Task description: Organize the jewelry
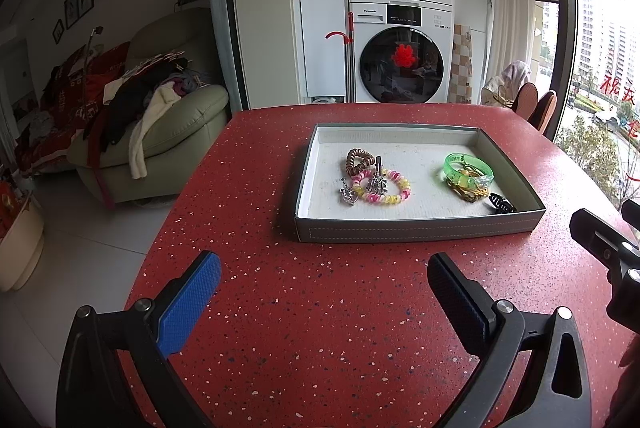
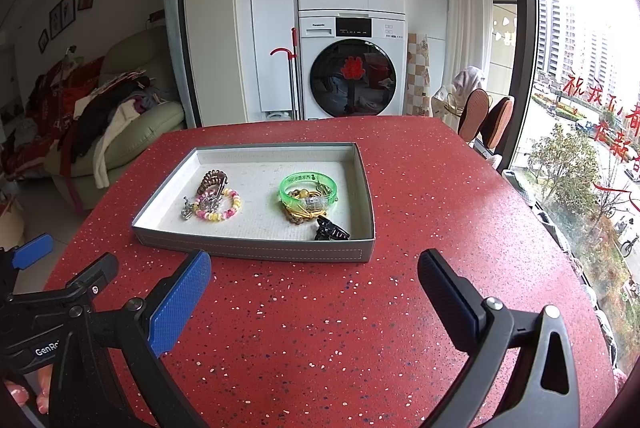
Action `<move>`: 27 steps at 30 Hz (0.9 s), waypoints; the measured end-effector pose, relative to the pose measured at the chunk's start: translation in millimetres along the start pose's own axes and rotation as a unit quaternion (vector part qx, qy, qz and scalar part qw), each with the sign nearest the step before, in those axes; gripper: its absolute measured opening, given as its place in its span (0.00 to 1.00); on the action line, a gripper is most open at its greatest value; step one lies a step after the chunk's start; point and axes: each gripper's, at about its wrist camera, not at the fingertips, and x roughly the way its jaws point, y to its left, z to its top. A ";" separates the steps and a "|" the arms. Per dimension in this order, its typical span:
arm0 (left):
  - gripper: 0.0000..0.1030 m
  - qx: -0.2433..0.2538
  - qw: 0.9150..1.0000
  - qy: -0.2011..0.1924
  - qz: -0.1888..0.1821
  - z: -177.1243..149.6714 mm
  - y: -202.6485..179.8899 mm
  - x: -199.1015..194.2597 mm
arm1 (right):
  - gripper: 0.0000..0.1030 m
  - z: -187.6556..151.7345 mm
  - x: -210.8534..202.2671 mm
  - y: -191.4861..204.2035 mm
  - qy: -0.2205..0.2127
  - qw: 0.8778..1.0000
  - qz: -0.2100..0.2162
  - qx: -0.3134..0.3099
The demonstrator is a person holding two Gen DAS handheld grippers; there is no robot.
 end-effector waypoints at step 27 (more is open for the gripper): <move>1.00 -0.004 1.000 0.005 0.001 -3.5 0.0 0.3 | 1.00 -1.4 0.1 1.6 0.002 1.000 0.001 0.000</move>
